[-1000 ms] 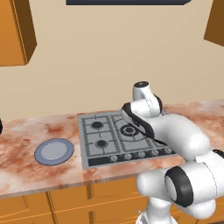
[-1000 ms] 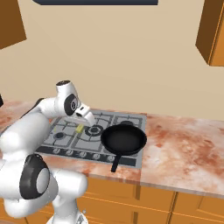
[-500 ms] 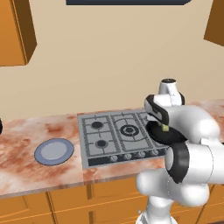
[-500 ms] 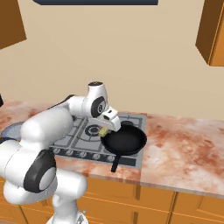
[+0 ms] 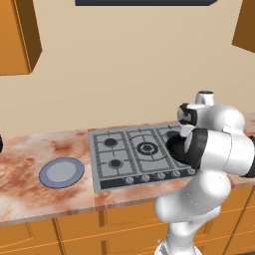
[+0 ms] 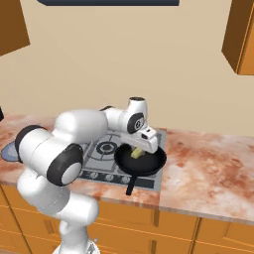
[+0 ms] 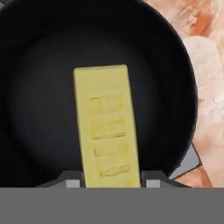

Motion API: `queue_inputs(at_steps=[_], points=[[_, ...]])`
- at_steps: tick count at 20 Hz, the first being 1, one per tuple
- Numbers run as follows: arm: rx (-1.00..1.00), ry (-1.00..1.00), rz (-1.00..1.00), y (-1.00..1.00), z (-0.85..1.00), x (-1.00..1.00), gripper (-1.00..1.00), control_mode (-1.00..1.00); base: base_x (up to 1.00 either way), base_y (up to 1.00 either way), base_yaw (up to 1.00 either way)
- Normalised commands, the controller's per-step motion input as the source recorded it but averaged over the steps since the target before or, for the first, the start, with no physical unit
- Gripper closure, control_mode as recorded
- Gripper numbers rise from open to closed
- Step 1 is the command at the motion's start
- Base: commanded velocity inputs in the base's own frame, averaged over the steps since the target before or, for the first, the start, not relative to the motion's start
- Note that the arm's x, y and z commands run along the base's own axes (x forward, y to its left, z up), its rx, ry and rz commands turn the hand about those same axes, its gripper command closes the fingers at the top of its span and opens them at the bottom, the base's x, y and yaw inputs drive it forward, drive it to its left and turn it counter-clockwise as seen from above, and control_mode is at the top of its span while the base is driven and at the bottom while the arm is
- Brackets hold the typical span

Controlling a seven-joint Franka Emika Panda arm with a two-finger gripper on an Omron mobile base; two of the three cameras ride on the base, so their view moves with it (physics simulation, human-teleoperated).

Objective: Pick up the butter stick and place it in the pan. Then turn on the burner for the pan.

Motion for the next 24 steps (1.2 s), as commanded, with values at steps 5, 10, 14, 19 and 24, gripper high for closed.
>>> queue_inputs(at_steps=[5, 10, 14, 19, 24], points=[[0.04, 0.04, 0.0, -0.06, -0.52, 0.26, 1.0, -1.0, 0.0, 0.0, 0.0], [0.01, 0.06, 0.0, 0.0, -0.42, 0.24, 1.0, -1.0, 0.0, 0.0, 0.0], [0.0, 0.05, 0.0, 0.0, -0.35, 0.12, -1.0, -1.0, 0.0, 0.0, 0.0], [0.0, 0.01, -0.01, 0.0, -0.07, -0.01, -1.0, -1.0, 0.0, 0.0, 0.0], [0.0, -0.01, 0.0, 0.0, 0.07, -0.22, -1.0, -1.0, 0.0, 0.0, 0.0]])
